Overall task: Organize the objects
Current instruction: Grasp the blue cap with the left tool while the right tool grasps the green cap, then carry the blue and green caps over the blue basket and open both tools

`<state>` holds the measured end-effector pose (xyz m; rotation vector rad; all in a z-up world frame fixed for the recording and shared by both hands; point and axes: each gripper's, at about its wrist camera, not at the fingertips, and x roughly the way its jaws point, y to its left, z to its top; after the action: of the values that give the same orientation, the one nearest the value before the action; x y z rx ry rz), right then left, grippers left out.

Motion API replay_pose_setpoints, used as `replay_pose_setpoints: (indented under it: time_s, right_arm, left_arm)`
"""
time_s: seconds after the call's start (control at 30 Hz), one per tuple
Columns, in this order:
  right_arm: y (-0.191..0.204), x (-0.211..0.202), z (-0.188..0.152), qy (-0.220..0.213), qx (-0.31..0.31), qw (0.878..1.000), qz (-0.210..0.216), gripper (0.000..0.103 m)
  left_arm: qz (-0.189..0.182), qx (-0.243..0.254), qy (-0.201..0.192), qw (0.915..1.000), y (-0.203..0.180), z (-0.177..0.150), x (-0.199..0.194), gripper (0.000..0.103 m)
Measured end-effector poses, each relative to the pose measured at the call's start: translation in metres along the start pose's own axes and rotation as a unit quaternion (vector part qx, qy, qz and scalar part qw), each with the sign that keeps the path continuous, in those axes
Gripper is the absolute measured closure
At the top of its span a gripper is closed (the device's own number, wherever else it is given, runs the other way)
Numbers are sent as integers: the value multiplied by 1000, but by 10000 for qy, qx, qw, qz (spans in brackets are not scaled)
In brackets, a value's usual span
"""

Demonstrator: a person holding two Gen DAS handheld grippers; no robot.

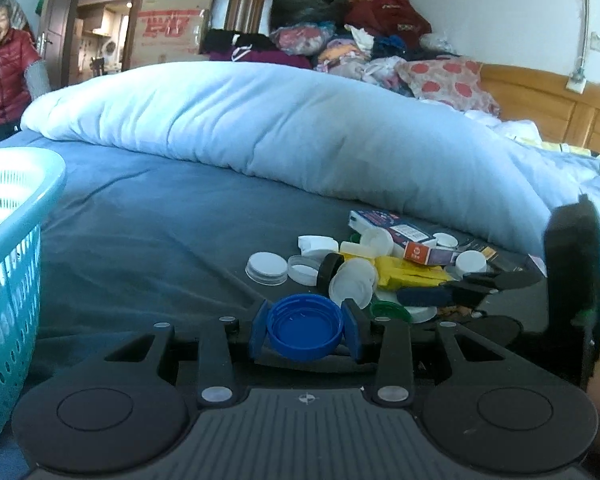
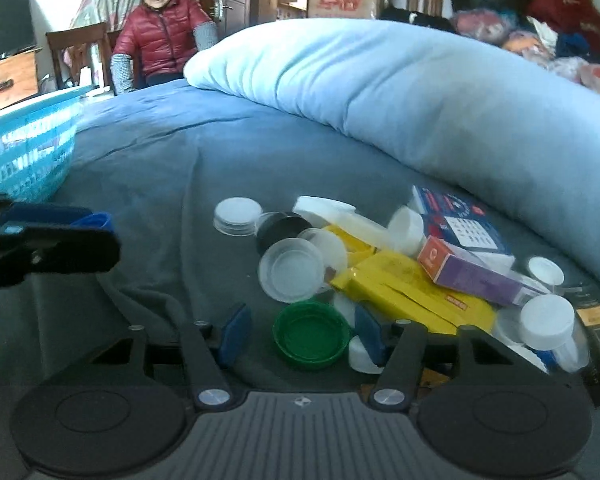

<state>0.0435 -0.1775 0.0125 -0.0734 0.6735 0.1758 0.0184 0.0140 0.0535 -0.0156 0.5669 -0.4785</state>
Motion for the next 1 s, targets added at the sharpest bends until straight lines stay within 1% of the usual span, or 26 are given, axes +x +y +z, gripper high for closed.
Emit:
replay_pose_setpoints:
  time_s: [0.03, 0.07, 0.1, 0.13, 0.23, 0.33, 0.43, 0.53, 0.67, 0.77, 0.87, 0.93, 1.0]
  right_arm:
    - [0, 0, -1, -7, -1, 10000, -1, 40]
    - [0, -4, -3, -38, -2, 10000, 26, 46]
    - [0, -7, -4, -44, 4, 9999, 90, 60]
    - [-2, -5, -5, -4, 12, 9998, 176, 61]
    - [4, -18, -13, -60, -113, 9998, 181, 61]
    - [6, -37, -8, -355, -114, 9989, 291, 61]
    - [14, -69, 9, -695, -256, 9966, 358, 61]
    - [23, -101, 39, -1076, -344, 9927, 435, 61]
    - [43, -143, 92, -1579, -429, 9842, 680, 61]
    - [66, -167, 135, -1776, -527, 9776, 1002, 61]
    - [92, -181, 173, -1767, -459, 9727, 1435, 61]
    - [110, -183, 195, -1674, -418, 9711, 1648, 61]
    - [130, -181, 213, -1566, -483, 9704, 1772, 61]
  left_arm:
    - [-2, 2, 19, 10000, -1, -1, 0, 63]
    - [8, 10, 19, 10000, -2, -1, -1, 63]
    - [12, 7, 17, 10000, -2, -2, -2, 63]
    - [15, 6, 18, 10000, -4, -2, -3, 63]
    - [-1, 66, 23, 10000, -9, 0, -6, 63]
    - [10, 76, -27, 10000, -12, 3, -14, 63]
    - [61, 120, -167, 9998, -14, 16, -29, 63]
    - [156, 146, -430, 9988, -12, 34, -53, 63]
    - [345, 181, -863, 9955, -2, 62, -100, 63]
    - [672, 129, -1166, 9908, 19, 85, -138, 63]
    - [1084, -20, -1347, 9849, 53, 103, -172, 63]
    - [1386, -120, -1329, 9813, 80, 113, -189, 63]
    - [1652, -185, -1261, 9780, 103, 119, -202, 63]
